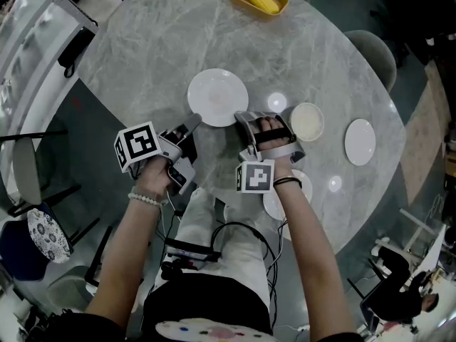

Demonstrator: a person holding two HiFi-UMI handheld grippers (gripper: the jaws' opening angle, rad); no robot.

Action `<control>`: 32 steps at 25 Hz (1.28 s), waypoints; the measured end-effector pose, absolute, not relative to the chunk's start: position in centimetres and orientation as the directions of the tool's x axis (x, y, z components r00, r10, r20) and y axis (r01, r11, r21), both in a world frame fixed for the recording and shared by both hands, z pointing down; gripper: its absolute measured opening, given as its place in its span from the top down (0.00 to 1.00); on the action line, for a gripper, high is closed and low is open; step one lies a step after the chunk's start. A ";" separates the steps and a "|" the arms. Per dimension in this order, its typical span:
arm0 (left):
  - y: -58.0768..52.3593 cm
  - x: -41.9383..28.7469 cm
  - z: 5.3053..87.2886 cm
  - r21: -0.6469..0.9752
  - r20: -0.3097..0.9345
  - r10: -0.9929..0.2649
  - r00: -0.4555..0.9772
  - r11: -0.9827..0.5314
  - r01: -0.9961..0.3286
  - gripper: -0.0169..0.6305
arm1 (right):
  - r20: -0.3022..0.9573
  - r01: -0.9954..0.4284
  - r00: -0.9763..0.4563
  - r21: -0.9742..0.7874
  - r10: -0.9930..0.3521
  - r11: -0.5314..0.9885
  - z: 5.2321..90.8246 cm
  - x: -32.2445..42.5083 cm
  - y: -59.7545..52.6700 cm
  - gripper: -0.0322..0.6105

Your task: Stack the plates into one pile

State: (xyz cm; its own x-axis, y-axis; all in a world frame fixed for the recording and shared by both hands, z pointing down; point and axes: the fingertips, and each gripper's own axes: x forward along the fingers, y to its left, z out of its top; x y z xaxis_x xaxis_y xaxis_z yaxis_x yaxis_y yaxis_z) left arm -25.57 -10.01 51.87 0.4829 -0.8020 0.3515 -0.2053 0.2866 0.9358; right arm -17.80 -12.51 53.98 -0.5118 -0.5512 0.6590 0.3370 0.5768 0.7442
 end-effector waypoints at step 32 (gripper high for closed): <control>-5.7 -16.5 47.2 0.977 0.210 -0.628 0.749 0.102 -0.188 0.93 | 0.616 0.259 -0.379 0.787 -0.691 0.559 49.6 -9.3 -5.4 0.90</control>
